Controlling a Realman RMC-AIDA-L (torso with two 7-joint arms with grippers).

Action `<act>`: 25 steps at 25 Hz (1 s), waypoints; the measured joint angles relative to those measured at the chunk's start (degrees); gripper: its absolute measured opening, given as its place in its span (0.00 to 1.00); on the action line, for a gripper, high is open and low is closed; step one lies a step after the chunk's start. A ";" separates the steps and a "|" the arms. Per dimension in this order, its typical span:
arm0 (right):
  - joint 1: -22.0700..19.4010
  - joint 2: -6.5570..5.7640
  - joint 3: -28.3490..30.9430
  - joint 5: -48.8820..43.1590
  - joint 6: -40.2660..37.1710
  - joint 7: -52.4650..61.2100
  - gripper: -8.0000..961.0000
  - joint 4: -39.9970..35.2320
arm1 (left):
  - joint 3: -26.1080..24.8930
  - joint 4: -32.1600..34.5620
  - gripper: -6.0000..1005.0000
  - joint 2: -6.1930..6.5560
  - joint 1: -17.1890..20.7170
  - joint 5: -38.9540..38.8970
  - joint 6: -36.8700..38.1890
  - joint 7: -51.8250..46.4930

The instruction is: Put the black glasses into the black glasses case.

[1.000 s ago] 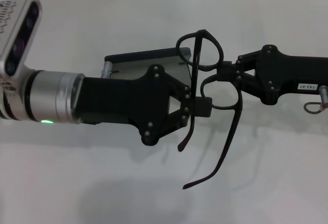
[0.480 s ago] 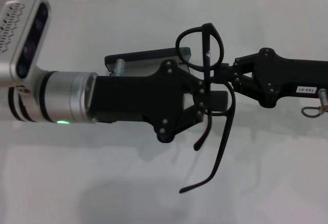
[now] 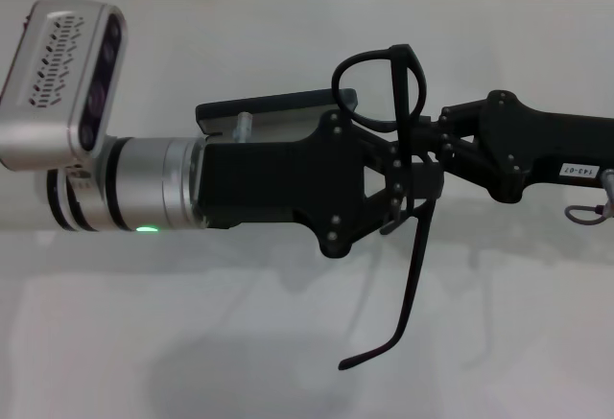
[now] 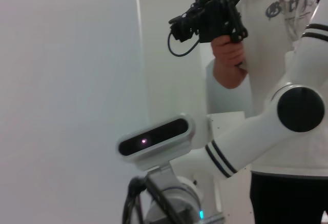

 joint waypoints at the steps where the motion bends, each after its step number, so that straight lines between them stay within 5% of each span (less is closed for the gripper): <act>1: 0.05 -0.01 0.00 0.13 -0.08 0.00 0.06 0.18 | 0.26 -0.34 0.01 -0.02 0.00 -0.52 -0.34 0.26; 25: 0.21 -0.02 0.06 1.25 -0.19 0.02 0.06 0.53 | 7.08 -2.31 0.01 -0.32 -0.03 -9.89 -4.09 1.62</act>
